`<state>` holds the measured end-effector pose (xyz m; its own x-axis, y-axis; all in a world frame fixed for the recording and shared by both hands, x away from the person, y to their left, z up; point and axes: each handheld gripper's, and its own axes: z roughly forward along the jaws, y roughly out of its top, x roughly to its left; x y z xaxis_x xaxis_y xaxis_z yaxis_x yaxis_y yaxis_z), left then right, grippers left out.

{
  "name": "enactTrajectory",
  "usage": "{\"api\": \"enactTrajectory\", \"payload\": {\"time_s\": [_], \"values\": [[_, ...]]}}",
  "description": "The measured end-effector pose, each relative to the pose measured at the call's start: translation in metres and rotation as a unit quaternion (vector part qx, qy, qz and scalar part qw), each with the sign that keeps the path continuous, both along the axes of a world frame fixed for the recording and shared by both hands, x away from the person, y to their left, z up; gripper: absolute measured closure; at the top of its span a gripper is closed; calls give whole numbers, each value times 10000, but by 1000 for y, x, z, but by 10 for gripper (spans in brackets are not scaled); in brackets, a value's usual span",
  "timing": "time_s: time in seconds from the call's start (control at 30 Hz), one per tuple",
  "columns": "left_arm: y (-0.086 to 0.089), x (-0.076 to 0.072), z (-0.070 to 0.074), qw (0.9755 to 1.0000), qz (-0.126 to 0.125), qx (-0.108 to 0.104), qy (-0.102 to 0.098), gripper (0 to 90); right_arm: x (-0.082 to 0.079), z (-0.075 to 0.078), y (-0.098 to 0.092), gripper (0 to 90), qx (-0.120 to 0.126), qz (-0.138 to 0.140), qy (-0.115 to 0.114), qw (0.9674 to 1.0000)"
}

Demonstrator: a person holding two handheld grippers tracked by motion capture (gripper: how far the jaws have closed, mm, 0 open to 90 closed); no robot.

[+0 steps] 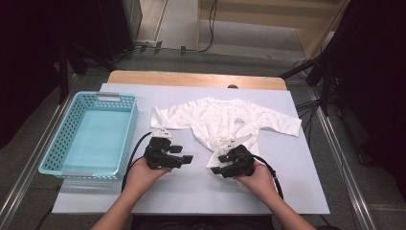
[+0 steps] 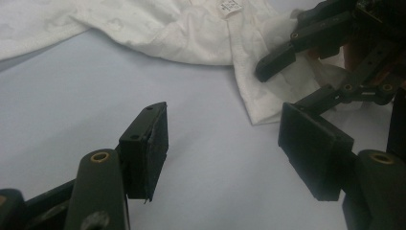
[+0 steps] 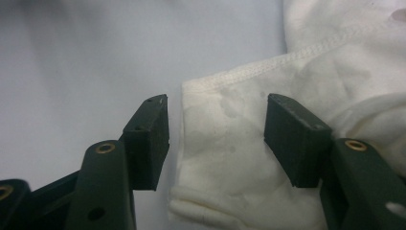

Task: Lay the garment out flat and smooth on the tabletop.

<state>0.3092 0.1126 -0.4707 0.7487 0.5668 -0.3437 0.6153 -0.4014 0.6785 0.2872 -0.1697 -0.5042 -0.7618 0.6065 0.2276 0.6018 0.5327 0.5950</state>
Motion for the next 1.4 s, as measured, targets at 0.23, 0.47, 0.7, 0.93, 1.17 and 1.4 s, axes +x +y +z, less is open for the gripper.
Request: {"api": "enactTrajectory", "payload": {"time_s": [0.23, 0.47, 0.7, 0.93, 1.17, 1.4], "values": [[8, -3, 0, 9999, 103, 7, -4, 347, -6, -1, 5, 492, -216, -48, -313, 9993], [11, -6, -1, 9999, 172, 18, 4, 347, -8, -2, 10, 710, -317, -138, -487, 9982], [13, -7, -1, 9998, 207, -16, 7, 347, -3, -1, 10, 858, -243, -282, -125, 9992], [12, -4, 0, 9997, 231, -40, -11, 347, -10, 9, 13, 859, 8, 24, 265, 9996], [8, -1, -1, 9998, 186, -3, 3, 347, -27, 19, 15, 859, 162, 305, 236, 9991], [5, 5, -3, 9998, 172, 49, -7, 347, -50, 22, 20, 858, 165, 527, 165, 9983]]}}
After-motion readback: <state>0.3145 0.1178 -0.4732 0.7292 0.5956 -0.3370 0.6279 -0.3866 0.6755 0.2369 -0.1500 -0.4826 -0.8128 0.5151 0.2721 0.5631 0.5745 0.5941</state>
